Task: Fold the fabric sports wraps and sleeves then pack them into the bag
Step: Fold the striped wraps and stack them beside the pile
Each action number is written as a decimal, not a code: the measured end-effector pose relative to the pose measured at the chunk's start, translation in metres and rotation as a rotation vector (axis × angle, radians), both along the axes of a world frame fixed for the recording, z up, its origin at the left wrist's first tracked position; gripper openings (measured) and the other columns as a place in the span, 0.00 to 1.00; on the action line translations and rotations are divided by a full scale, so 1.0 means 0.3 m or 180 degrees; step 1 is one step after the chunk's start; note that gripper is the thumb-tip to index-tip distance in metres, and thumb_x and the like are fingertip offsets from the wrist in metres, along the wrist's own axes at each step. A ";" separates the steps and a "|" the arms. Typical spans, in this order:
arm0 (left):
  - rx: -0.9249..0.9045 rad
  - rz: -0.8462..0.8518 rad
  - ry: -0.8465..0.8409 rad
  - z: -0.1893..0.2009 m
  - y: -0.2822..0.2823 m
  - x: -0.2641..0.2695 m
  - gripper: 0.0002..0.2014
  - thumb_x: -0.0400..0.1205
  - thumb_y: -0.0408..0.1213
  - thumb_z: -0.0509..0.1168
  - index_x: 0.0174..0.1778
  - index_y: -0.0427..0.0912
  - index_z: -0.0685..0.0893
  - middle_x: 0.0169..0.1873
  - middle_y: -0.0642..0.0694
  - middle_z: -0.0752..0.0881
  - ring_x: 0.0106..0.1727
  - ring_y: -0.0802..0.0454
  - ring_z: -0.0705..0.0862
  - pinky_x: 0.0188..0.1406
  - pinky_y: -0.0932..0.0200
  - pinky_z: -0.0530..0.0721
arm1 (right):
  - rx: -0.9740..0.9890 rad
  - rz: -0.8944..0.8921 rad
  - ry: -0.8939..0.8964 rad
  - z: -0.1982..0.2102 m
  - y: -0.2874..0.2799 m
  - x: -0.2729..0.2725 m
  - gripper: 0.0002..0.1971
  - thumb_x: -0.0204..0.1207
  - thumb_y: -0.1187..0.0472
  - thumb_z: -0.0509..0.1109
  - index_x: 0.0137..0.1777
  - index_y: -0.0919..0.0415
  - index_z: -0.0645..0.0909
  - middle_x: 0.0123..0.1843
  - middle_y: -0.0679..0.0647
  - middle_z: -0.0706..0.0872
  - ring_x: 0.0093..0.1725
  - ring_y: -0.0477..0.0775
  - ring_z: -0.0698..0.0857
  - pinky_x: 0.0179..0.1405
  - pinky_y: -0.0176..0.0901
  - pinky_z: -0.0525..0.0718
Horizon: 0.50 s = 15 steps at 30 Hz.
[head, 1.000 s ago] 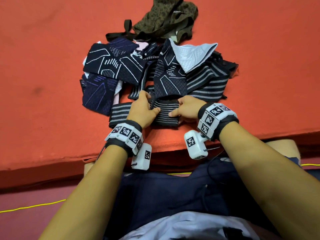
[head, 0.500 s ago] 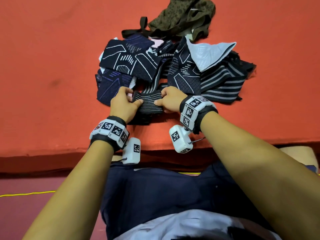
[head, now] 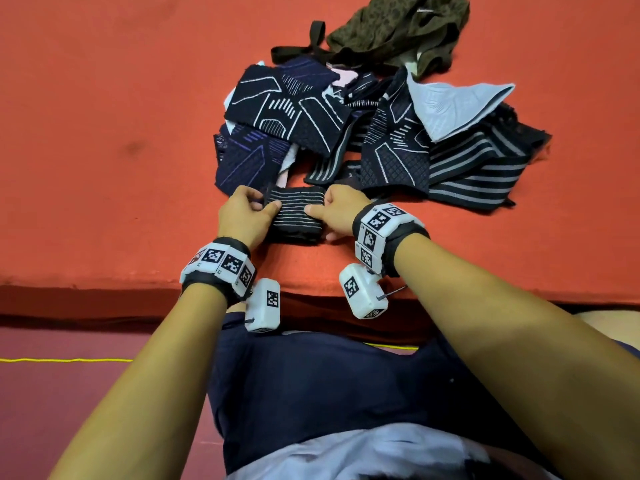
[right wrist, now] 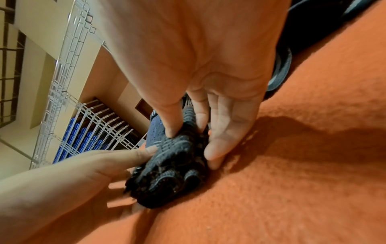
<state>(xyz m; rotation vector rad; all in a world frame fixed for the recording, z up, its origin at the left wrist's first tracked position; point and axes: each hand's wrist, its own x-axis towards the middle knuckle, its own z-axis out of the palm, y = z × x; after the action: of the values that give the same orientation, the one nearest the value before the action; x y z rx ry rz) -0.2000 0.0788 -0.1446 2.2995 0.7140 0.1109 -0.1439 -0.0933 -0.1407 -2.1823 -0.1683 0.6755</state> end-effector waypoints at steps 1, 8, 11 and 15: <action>-0.0003 0.0002 0.0094 0.000 0.001 -0.005 0.17 0.81 0.51 0.72 0.57 0.42 0.82 0.45 0.50 0.84 0.50 0.48 0.82 0.48 0.58 0.75 | 0.0030 0.0005 -0.0001 -0.002 0.003 0.001 0.18 0.81 0.49 0.72 0.36 0.54 0.70 0.42 0.55 0.87 0.33 0.61 0.91 0.21 0.41 0.82; 0.0081 -0.0073 0.0168 0.015 0.024 0.003 0.15 0.84 0.50 0.67 0.55 0.42 0.83 0.47 0.48 0.84 0.50 0.48 0.81 0.49 0.58 0.73 | -0.0361 0.0218 -0.0435 -0.008 0.071 0.019 0.18 0.79 0.49 0.72 0.35 0.53 0.67 0.48 0.57 0.83 0.46 0.59 0.82 0.32 0.44 0.70; 0.0053 0.0060 0.0037 0.009 0.048 0.013 0.15 0.82 0.50 0.69 0.55 0.43 0.83 0.46 0.48 0.84 0.50 0.47 0.82 0.47 0.56 0.75 | -0.0388 0.0212 -0.0484 0.003 0.109 0.031 0.12 0.80 0.51 0.71 0.46 0.59 0.75 0.54 0.59 0.86 0.47 0.58 0.80 0.40 0.41 0.71; 0.0062 0.0157 0.0076 -0.021 0.065 0.026 0.17 0.80 0.49 0.72 0.56 0.42 0.82 0.46 0.46 0.84 0.52 0.44 0.83 0.52 0.51 0.80 | -0.0392 0.0048 -0.0487 -0.010 0.140 0.043 0.12 0.79 0.52 0.73 0.54 0.60 0.80 0.59 0.61 0.86 0.54 0.62 0.85 0.43 0.42 0.74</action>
<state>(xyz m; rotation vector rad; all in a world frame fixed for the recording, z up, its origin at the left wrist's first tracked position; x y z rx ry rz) -0.1921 0.0983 -0.1509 2.3059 0.7852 0.1139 -0.1310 -0.0514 -0.1436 -2.3543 -0.2285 0.5393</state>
